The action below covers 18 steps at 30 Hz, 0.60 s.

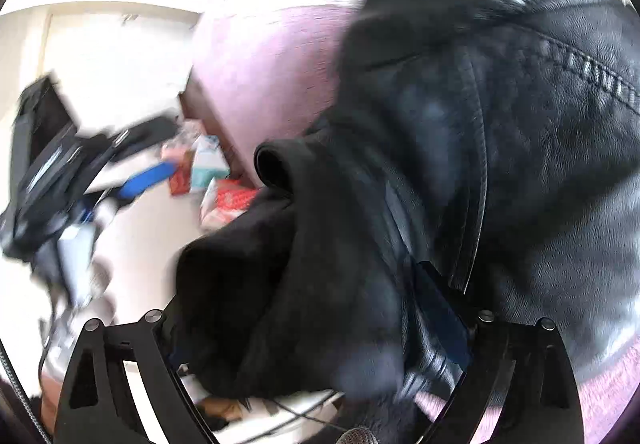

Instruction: Fold large clothes

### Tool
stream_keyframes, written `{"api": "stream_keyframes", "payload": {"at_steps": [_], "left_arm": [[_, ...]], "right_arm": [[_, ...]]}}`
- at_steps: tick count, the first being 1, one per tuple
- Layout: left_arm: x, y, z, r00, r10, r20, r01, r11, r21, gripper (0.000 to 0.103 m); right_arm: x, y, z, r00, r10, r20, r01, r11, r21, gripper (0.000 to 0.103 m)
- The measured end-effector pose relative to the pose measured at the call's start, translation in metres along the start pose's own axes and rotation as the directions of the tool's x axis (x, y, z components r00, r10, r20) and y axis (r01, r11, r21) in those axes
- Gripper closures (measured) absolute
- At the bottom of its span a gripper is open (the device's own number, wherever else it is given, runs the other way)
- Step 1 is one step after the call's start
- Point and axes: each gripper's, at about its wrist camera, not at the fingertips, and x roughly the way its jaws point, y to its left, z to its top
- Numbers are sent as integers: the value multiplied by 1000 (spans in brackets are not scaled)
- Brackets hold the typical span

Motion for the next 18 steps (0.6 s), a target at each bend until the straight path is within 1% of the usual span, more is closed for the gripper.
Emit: {"api": "stream_keyframes", "payload": {"at_steps": [1,2,4,5,6,8,10,11,13,14,15,16,17,18], "left_arm": [[0,-8,1,1000,-22,-2,22,1000,15,9],[3,-18,0,999,-32,-4,32,999,25,9],[7,-33,1,999,-50,-10,51,997,57,9],[10,-43,0,998,-54,-20,55,995,83,9],[13,-51,-3,998,-54,-27,57,993,99,9],[25,-67,-8,997,-62,-43,67,988,137,9],[41,-75,-14,996,-60,-64,69,987,146,9],[55,-79,-19,995,-58,-83,70,986,151,9],[86,-82,-28,992,-28,-124,48,986,159,9],[107,-82,-34,988,6,-153,20,985,170,9],[129,-79,-40,982,51,-183,-17,983,183,2],[147,-72,-46,978,50,-205,-15,986,166,0],[159,-60,-50,974,18,-224,8,994,111,0],[163,-51,-51,974,-17,-227,32,998,63,0]], "right_arm": [[-6,3,-2,1000,11,-18,-12,1000,-11,8],[-16,3,-6,999,32,-32,-32,999,3,8],[-42,-6,-14,994,107,-27,-105,993,59,8],[-59,-14,-15,993,120,-10,-119,989,83,8],[-78,-24,-15,995,98,22,-100,990,102,8],[-105,-45,-8,997,57,58,-65,989,132,8],[-127,-83,2,996,-5,91,-12,981,192,8],[-129,-105,8,996,-20,90,0,976,220,8],[-121,-148,29,998,5,63,-22,966,259,8],[-109,-168,39,998,62,29,-68,964,259,8],[-94,-183,47,993,119,-8,-113,959,260,8],[-81,-196,55,990,138,-35,-125,958,259,8],[-66,-202,55,981,179,-77,-156,957,244,8],[-47,-207,63,964,233,-126,-201,953,227,8]]}}
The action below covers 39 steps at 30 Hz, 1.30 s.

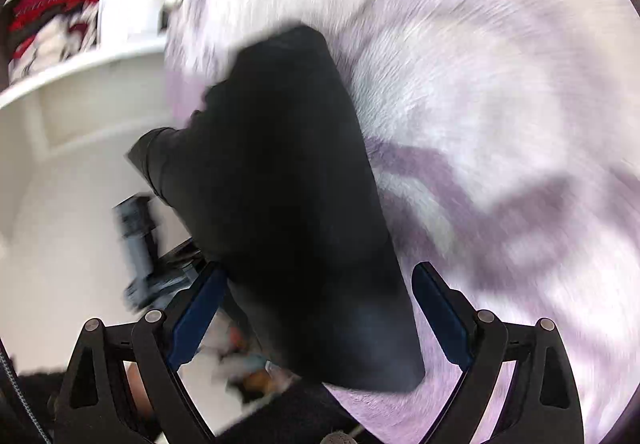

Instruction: Fold large clothes

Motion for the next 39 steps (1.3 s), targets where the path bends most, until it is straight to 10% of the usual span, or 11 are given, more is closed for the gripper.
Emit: {"api": "stream_keyframes", "payload": {"at_steps": [3,7,10,14,22,24,30,32,36,39], "left_arm": [[-4,9,0,999,-45,19,45,999,-7,0],[-7,10,3,999,-36,13,36,999,-1,0],[-29,8,13,999,-14,50,13,1000,15,1],[-79,5,24,987,20,162,-25,999,26,1],[-123,-13,40,963,47,266,-66,996,63,1],[-111,-33,45,965,38,259,-64,994,91,1],[-73,-91,69,965,12,262,-52,988,147,1],[-53,-99,79,969,46,244,-85,985,149,1],[-26,-87,86,977,87,192,-112,986,122,0],[-20,-70,85,987,27,159,-40,996,75,0]], "right_arm": [[37,3,19,991,82,-106,-90,994,-68,5],[64,27,24,997,-9,-70,-1,989,-145,7],[54,33,7,999,8,46,-4,996,-94,37],[38,44,-23,979,78,190,-82,997,10,50],[-4,13,-53,786,217,579,-375,912,167,46],[1,-9,-49,813,132,568,-332,906,264,28],[-18,-19,-92,880,-28,474,-171,913,371,19],[-51,-21,-109,869,-134,477,-85,909,409,19],[-144,-7,-124,772,-301,560,110,930,350,22],[-155,27,-87,808,-208,551,135,976,170,54]]}}
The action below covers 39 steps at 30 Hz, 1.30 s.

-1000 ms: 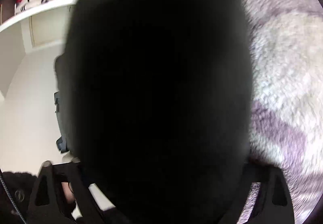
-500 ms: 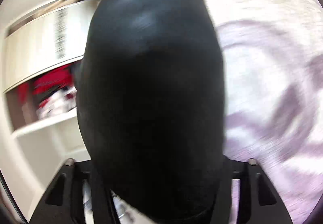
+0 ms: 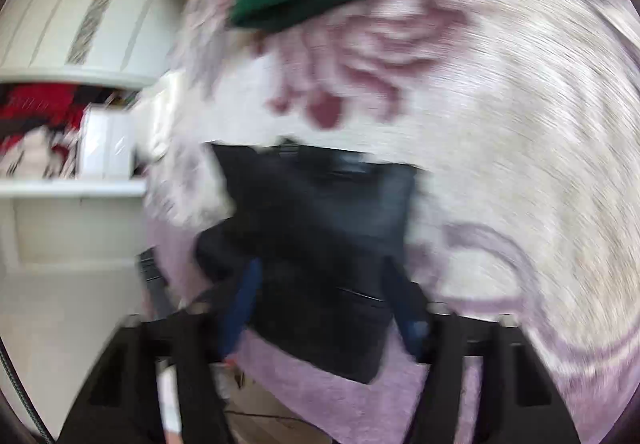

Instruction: Fold large clothes

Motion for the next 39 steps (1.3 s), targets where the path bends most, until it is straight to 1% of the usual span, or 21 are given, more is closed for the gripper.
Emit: {"api": "stream_keyframes", "payload": {"at_steps": [2,5,6,9,12,14,15,16,17,20,21,22,23,24,25,27,31,32,34,37,39], "left_arm": [[1,5,-1,1000,-19,-8,19,1000,-13,0],[2,11,-1,999,-34,-11,34,999,-21,0],[3,15,0,999,-49,-13,49,999,-24,0],[2,26,0,996,-80,-26,78,995,-54,0],[-23,40,-6,996,-89,-1,88,992,-92,1],[-44,55,-12,994,-101,40,105,984,-146,1],[-52,66,-16,992,-107,60,117,972,-201,1],[-52,75,-20,990,-121,71,136,957,-256,1],[-49,82,-21,987,-143,74,159,942,-296,1],[-17,98,-16,959,-276,58,273,861,-429,3],[-9,98,-13,948,-311,74,310,839,-447,5],[-6,96,-10,947,-311,86,315,835,-451,12],[-4,93,-6,942,-318,108,333,835,-438,42],[-5,91,-4,939,-321,122,342,842,-417,58],[-7,90,-4,945,-300,132,327,853,-406,60],[-6,93,-8,940,-309,142,340,848,-408,68],[6,112,-20,921,-360,149,388,811,-439,67],[7,111,-18,922,-359,148,386,811,-439,67],[5,107,-15,932,-335,139,362,830,-424,67],[-5,98,-10,947,-303,111,321,857,-403,66],[-24,86,-8,964,-251,93,267,900,-344,66]], "right_arm": [[35,32,29,998,-6,-61,2,997,-71,56],[74,47,59,983,-174,-53,167,979,-115,63],[90,42,71,971,-233,-48,227,968,-109,75],[120,27,93,966,-231,-116,230,973,-24,76],[110,40,99,953,-256,-161,251,967,-53,74],[93,58,102,961,-233,-149,223,972,-78,67],[72,65,96,969,-211,-131,201,976,-85,58],[66,63,92,973,-201,-118,191,977,-93,52],[60,66,89,975,-194,-108,183,978,-104,50],[58,74,83,976,-181,-121,166,978,-123,50],[59,74,80,977,-164,-137,148,982,-121,50],[70,80,81,977,-152,-147,136,984,-116,50],[74,83,81,977,-144,-155,127,985,-114,50],[83,87,83,978,-142,-156,123,985,-120,50],[91,90,85,976,-155,-154,134,981,-137,50],[115,94,94,967,-206,-150,182,971,-155,50],[156,79,106,953,-260,-152,238,960,-149,54],[161,74,107,954,-261,-149,243,961,-131,54],[172,70,114,950,-271,-156,254,960,-122,54],[162,76,116,949,-262,-178,248,964,-95,53],[137,81,105,960,-224,-171,210,973,-97,52]]}}
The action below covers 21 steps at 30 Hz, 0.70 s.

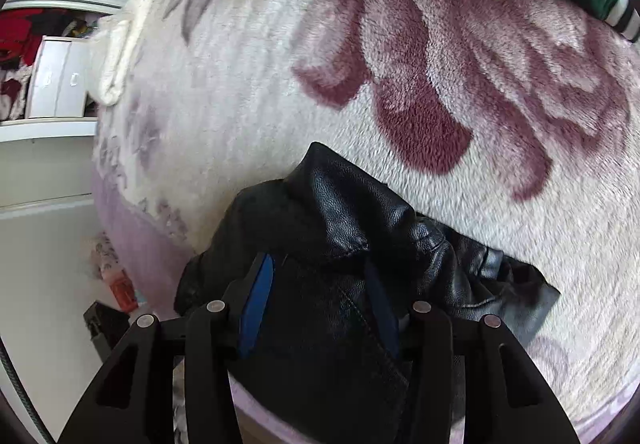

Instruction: Fold large clothes

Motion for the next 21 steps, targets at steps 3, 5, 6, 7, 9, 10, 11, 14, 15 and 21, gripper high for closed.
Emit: {"api": "stream_keyframes", "payload": {"at_steps": [3,5,6,7,9,10,11,14,15,21], "left_arm": [[-21,-39,-16,988,144,55,-152,972,180,61],[-28,-59,-31,978,189,91,-207,941,268,42],[-29,-66,-39,974,201,99,-222,927,302,28],[-26,-75,-48,971,214,107,-238,911,336,25],[-15,-85,-56,966,240,101,-260,888,380,23],[-5,-90,-62,962,261,83,-272,873,404,23],[1,-93,-65,960,272,70,-276,867,415,23],[16,-102,-75,951,300,67,-298,847,440,23],[18,-102,-76,950,306,68,-303,843,444,23],[26,-109,-72,945,319,67,-315,837,448,23]], "right_arm": [[-35,-12,-37,999,13,33,-13,1000,0,51],[-50,-24,-63,998,-29,51,28,999,15,51],[-51,-33,-79,997,-55,46,53,998,42,51],[-49,-40,-91,998,-61,32,59,996,65,51],[-34,-57,-119,997,-67,-24,70,991,111,51],[-26,-62,-128,996,-73,-48,79,989,126,51],[-15,-69,-137,994,-80,-73,90,985,148,51],[6,-81,-151,996,-58,-69,71,978,197,52],[12,-83,-152,996,-67,-54,76,977,197,52],[46,-99,-142,996,-75,-42,83,969,232,47]]}}
